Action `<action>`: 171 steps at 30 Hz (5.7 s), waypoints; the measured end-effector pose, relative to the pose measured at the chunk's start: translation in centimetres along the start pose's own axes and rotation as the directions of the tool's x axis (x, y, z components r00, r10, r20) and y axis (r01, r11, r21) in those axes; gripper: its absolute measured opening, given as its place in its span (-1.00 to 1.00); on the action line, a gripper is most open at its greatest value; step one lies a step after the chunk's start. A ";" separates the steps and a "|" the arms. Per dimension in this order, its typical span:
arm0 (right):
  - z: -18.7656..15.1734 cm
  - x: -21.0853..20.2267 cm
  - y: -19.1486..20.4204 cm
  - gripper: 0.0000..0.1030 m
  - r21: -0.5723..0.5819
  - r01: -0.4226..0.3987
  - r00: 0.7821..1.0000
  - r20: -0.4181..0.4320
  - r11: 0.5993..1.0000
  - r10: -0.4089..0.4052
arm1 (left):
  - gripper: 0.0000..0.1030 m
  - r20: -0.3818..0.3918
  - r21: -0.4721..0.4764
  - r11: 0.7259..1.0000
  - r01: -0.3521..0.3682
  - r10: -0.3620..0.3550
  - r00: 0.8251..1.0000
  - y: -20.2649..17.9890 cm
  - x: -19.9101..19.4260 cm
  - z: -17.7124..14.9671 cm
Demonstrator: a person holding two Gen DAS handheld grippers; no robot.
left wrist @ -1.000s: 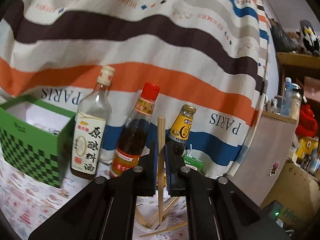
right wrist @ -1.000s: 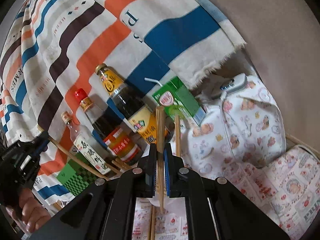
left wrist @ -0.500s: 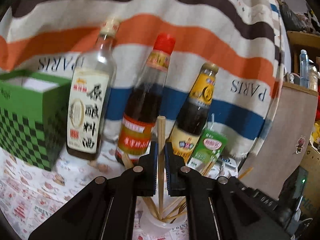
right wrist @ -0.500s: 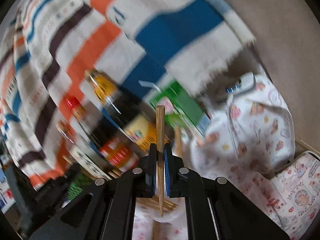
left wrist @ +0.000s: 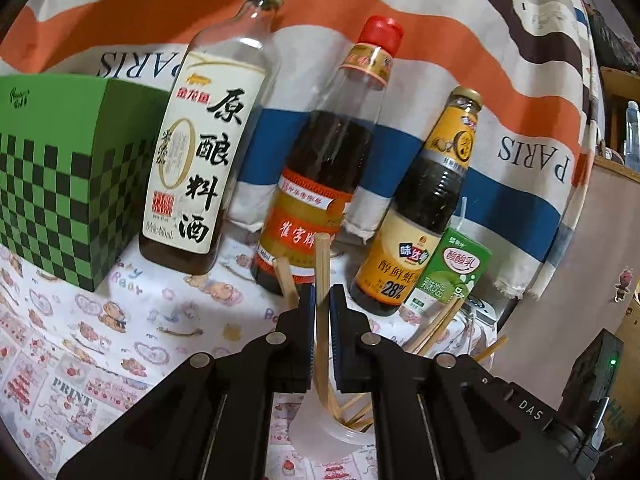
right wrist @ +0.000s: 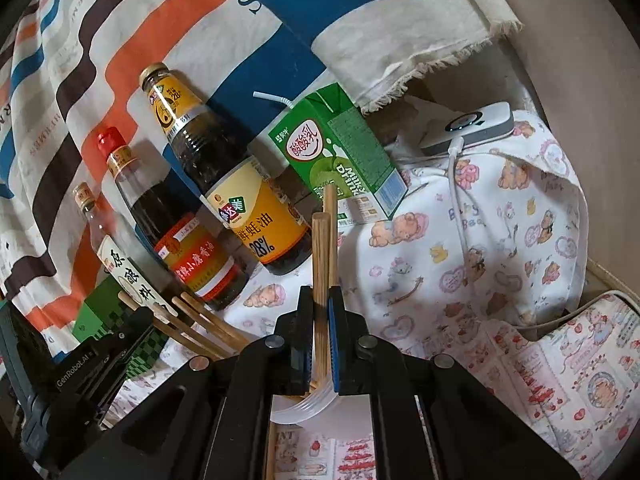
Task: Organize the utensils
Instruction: 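Lower both held chopsticks into the clear cup, then open both grippers and pull them back from the cup, then grasp a loose chopstick with the right gripper while the left gripper grasps another, then lift both chopsticks and lower them into the clear cup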
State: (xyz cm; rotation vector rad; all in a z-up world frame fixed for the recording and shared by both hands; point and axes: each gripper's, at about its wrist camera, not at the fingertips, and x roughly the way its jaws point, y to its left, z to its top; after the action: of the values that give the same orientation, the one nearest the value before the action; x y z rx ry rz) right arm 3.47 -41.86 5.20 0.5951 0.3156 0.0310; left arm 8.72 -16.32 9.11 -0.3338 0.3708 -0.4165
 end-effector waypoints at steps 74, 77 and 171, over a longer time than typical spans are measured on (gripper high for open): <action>-14.2 4.0 8.4 0.59 -0.453 0.076 0.800 -0.504 0.888 -0.326 | 0.98 -0.221 0.169 0.906 -0.387 0.418 0.881 13.0 -7.6 -4.7; -15.1 4.0 8.9 0.59 -0.486 0.058 0.788 -0.514 0.872 -0.339 | 0.98 -0.270 0.190 0.900 -0.392 0.432 0.860 13.2 -6.8 -5.0; -7.1 -6.2 10.3 -0.87 -0.398 -0.024 0.999 -0.047 0.917 0.006 | -0.91 -0.052 0.208 0.951 -0.228 0.244 0.969 4.8 -14.1 -3.4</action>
State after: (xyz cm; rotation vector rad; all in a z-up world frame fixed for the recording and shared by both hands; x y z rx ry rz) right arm -3.93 -30.19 7.13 0.1908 0.3369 0.1213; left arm -3.07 -6.65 8.21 -0.0742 0.4346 -0.2290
